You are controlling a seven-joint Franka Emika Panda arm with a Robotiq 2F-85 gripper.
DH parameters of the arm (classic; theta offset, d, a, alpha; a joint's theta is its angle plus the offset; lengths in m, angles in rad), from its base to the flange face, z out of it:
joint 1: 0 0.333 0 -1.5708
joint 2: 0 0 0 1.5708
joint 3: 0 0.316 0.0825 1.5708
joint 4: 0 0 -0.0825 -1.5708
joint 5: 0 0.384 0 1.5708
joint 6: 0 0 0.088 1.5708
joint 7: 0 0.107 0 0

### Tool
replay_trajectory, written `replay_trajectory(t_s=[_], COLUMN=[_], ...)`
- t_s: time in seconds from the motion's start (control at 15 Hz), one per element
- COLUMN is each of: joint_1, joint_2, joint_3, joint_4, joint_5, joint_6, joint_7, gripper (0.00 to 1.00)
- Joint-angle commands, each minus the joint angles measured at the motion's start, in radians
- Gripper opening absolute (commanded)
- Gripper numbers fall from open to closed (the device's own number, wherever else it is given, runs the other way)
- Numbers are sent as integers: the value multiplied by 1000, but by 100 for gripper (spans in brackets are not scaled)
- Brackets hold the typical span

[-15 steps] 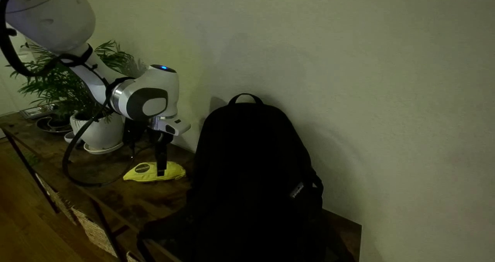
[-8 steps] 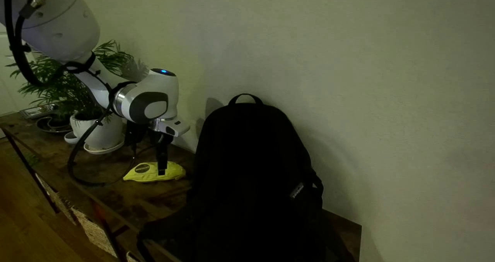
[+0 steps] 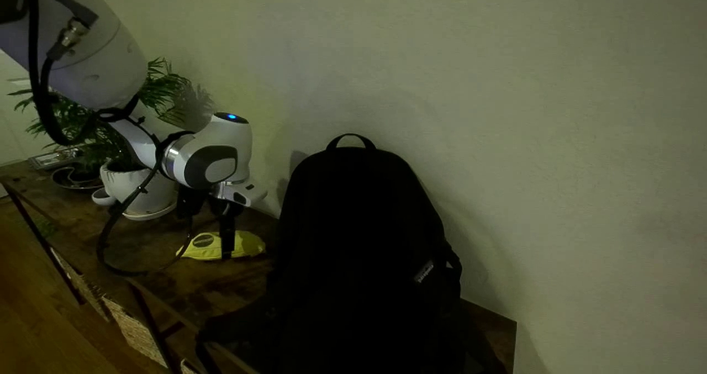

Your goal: Put the yellow thing in the bag

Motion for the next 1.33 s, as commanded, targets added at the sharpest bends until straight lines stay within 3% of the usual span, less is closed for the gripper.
replay_trajectory(t_s=[0.0, 0.4, 0.8, 1.27], joint_1=[5, 7, 18, 6], joint_2=[44, 77, -15, -9], joint_3=[3, 2, -16, -2], joint_4=[49, 119, 53, 71], joint_5=[1, -7, -17, -9], joint_6=[-31, -38, -33, -75], joint_7=[13, 11, 19, 11], gripper=[100, 100, 100, 100])
